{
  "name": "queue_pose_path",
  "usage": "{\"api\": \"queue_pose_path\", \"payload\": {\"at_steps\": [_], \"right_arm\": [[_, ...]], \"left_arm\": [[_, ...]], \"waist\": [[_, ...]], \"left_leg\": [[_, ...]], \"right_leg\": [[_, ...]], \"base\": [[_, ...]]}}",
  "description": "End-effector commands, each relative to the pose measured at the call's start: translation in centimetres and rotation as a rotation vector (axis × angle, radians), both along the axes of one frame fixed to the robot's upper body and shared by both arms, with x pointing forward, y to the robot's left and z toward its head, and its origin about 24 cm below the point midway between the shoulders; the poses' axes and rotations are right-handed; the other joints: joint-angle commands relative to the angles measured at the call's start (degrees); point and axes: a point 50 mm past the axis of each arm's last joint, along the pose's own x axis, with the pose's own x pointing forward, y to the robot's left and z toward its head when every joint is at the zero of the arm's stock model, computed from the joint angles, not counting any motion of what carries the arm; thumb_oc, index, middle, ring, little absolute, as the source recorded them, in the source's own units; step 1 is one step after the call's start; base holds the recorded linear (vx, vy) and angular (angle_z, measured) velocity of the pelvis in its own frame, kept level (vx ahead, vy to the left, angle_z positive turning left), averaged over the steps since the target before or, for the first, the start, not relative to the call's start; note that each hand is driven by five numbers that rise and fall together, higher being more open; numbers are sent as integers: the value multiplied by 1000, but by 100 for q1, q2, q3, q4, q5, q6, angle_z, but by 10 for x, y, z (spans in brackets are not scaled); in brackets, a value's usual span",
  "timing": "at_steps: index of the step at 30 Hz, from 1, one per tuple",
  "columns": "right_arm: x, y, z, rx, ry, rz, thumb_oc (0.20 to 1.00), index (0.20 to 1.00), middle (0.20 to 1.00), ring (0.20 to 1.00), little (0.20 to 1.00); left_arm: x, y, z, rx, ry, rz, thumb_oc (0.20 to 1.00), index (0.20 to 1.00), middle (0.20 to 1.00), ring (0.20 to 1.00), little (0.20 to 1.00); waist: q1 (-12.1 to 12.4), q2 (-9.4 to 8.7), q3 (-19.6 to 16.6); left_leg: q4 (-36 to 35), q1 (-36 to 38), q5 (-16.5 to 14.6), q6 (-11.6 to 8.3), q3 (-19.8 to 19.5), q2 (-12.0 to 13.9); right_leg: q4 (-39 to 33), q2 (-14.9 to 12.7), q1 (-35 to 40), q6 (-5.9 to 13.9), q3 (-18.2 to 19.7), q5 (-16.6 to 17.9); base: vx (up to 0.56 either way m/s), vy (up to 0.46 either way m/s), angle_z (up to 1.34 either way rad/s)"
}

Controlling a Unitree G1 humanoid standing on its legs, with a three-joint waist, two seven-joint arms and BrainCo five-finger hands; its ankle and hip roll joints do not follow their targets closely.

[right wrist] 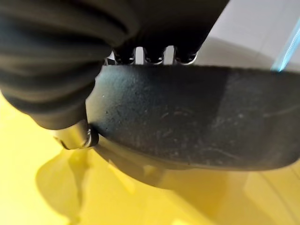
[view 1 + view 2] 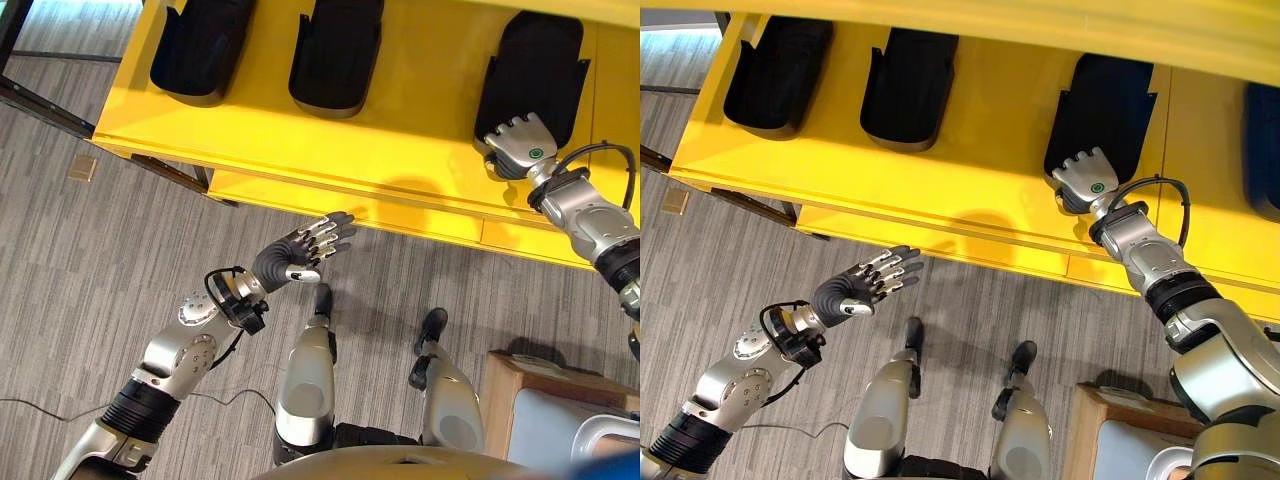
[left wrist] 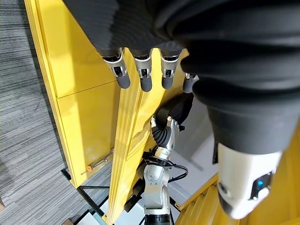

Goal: Move parts from the plastic box to the shelf.

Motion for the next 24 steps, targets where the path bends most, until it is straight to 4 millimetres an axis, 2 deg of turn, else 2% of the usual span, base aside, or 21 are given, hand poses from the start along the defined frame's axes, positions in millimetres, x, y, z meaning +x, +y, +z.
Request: {"api": "queue_pose_path", "payload": {"at_steps": [1, 8, 9, 10, 11, 16, 18, 24], "right_arm": [[2, -2, 42, -102, -125, 7, 200, 200, 200, 200, 200], [1, -7, 42, -122, -154, -25, 200, 200, 200, 200, 200], [2, -8, 43, -131, -155, -30, 263, 263, 263, 263, 263], [2, -8, 43, -128, -155, -36, 489, 489, 489, 489, 489], [2, -9, 44, -119, -159, -38, 1000, 1000, 1000, 1000, 1000], [0, -19, 45, -80, -183, -103, 1000, 1000, 1000, 1000, 1000], [-1, -28, 45, -2, -206, -168, 1000, 1000, 1000, 1000, 1000], [-5, -31, 58, 78, -364, -132, 1000, 1000, 1000, 1000, 1000]], "left_arm": [[-11, -4, 12, -40, -78, -62, 1000, 1000, 1000, 1000, 1000], [-11, -3, 12, -35, -80, -64, 1000, 1000, 1000, 1000, 1000], [-10, -3, 12, -36, -77, -64, 1000, 1000, 1000, 1000, 1000], [-10, -2, 12, -32, -77, -65, 1000, 1000, 1000, 1000, 1000], [-10, -2, 12, -32, -76, -71, 1000, 1000, 1000, 1000, 1000], [-11, -3, 13, -35, -77, -81, 1000, 1000, 1000, 1000, 1000], [-10, -5, 13, -18, -85, -57, 1000, 1000, 1000, 1000, 1000], [-11, -11, 11, -32, -57, -104, 1000, 1000, 1000, 1000, 1000]], "waist": [[127, -8, -115], [128, 3, -120], [129, 6, -118], [128, 4, -120], [128, 3, -120], [103, 33, -114], [68, 54, -104], [-3, 169, -96]], "left_leg": [[226, -278, -93, 402, -148, -394], [242, -314, -87, 407, -164, -387], [238, -318, -84, 409, -165, -393], [229, -318, -79, 409, -163, -392], [222, -319, -73, 407, -165, -391], [251, -328, -82, 408, -169, -397], [272, -320, -93, 416, -153, -390], [280, -304, -101, 426, -144, -412]], "right_leg": [[1387, 145, 87, 115, 92, -1228], [1414, 142, 63, 116, 106, -1238], [1408, 146, 63, 119, 113, -1236], [1401, 150, 65, 119, 116, -1236], [1398, 155, 67, 118, 121, -1236], [1437, 150, 53, 105, 130, -1260], [1459, 142, 38, 94, 145, -1265], [1472, 121, 17, 77, 177, -1269]], "base": [[0, 0, 0], [0, 0, 0], [0, 0, 0], [-3, -20, 3], [0, 0, 0], [0, 0, 0], [0, 0, 0], [-3, 48, -2]]}}
